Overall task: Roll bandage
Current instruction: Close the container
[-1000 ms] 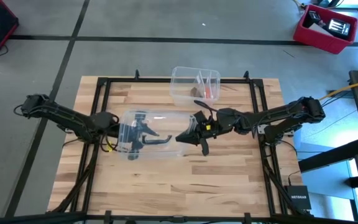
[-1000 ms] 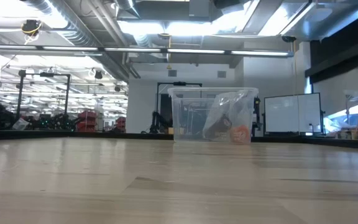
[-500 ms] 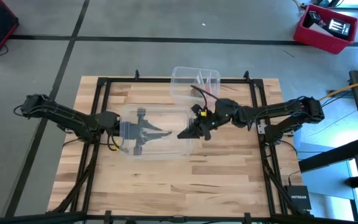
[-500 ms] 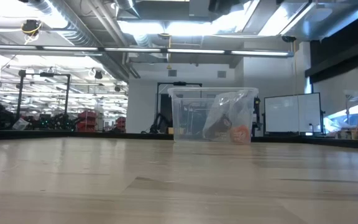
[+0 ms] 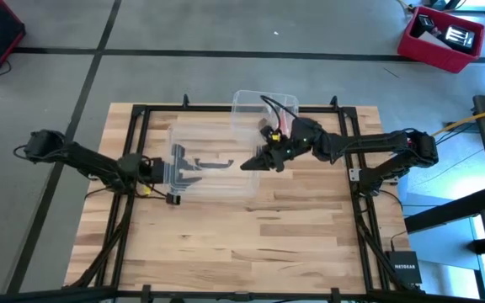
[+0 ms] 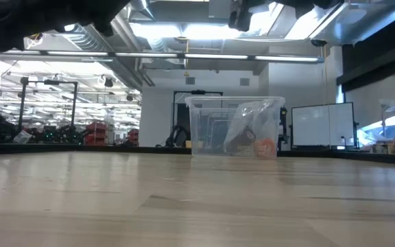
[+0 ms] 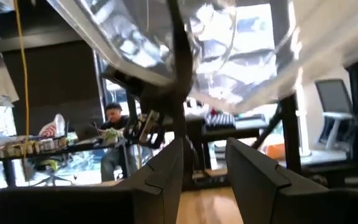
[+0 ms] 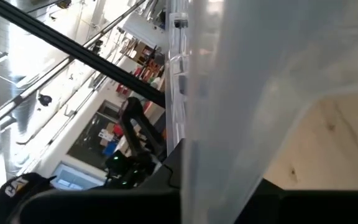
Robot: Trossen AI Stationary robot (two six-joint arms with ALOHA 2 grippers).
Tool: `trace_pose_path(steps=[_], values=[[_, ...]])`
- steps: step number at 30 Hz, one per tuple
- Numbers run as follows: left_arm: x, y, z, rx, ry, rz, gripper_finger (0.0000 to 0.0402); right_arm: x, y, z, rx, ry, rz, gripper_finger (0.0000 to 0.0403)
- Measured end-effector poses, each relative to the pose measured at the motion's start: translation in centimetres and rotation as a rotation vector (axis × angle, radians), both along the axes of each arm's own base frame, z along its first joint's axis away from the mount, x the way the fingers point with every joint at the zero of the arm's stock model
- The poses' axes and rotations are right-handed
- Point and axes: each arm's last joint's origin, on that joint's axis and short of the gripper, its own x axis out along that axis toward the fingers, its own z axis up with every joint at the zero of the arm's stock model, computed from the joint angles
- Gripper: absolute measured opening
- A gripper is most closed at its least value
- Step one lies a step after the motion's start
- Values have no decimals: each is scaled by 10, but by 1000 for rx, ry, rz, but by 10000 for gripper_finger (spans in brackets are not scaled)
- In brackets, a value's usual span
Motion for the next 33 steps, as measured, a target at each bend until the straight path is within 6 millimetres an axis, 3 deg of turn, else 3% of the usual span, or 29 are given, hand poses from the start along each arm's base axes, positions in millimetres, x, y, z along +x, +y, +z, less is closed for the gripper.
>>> trace_pose_path(steps=[8, 16, 26, 33], values=[[11, 7, 15, 41, -59, 23, 114, 0, 0, 2, -55, -40, -24, 26], [23, 17, 19, -33, -21, 10, 117, 0, 0, 2, -57, -42, -24, 26], [31, 19, 31, -25, -13, 16, 236, 0, 1, 2, -85, -54, -15, 26], [30, 11, 34, 61, -47, -13, 241, 0, 1, 2, -102, -61, -15, 26]])
